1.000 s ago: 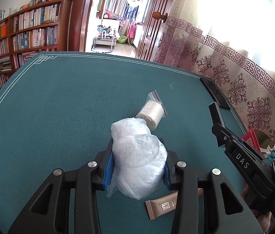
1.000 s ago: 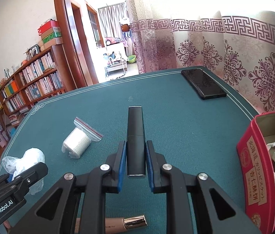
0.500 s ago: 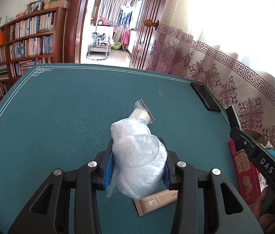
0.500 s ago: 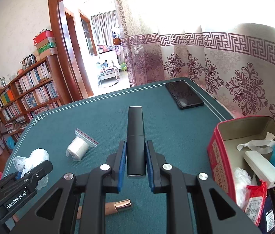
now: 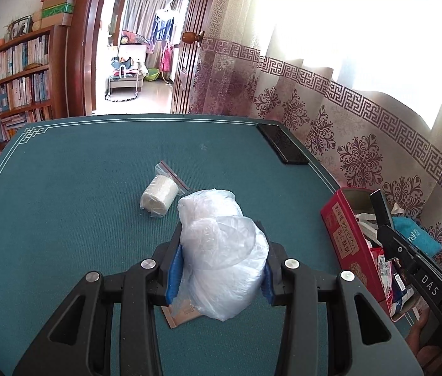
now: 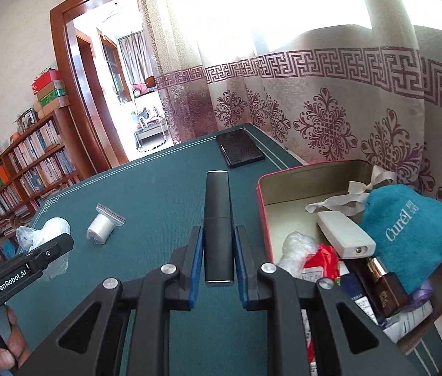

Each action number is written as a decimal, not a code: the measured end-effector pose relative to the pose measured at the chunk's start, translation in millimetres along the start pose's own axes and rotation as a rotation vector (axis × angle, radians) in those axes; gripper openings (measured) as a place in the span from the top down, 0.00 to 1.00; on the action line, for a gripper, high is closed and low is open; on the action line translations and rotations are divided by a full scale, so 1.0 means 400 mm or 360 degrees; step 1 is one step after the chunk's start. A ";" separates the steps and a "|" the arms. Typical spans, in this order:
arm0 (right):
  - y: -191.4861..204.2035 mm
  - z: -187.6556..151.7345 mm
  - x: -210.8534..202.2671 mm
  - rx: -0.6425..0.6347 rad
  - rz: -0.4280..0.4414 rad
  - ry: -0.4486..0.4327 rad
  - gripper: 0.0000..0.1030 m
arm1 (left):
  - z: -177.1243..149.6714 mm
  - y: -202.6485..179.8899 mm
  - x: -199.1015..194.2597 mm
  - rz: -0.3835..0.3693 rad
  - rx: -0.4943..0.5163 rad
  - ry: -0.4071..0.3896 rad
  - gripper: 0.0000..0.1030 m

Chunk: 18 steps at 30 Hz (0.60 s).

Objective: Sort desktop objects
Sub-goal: 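Carry the plastic bag and black tube over the tin box, then lower the bag and black tube into the tin box and open both grippers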

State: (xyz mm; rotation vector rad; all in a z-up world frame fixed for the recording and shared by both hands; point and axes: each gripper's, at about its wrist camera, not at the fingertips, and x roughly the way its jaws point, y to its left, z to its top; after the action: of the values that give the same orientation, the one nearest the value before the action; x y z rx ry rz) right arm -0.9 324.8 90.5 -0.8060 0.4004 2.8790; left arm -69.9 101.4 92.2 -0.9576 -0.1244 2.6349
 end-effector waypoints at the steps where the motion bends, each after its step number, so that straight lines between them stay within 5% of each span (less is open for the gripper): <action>1: -0.021 0.001 -0.011 0.0017 -0.0017 -0.0006 0.79 | 0.001 -0.015 -0.001 -0.0009 0.0018 0.0009 0.58; 8: -0.162 0.000 -0.074 0.0132 -0.0127 -0.0033 0.79 | 0.013 -0.136 -0.017 -0.0102 0.0141 0.0064 0.58; 18: -0.263 -0.013 -0.092 0.0240 -0.0230 -0.0009 0.79 | 0.073 -0.323 -0.005 -0.0425 0.0268 0.0071 0.58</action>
State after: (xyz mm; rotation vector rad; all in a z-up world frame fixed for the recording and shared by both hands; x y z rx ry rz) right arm 52.9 422.0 82.4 -0.7673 0.5282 2.6805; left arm -50.9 223.0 141.1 -0.8763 -0.0172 2.3375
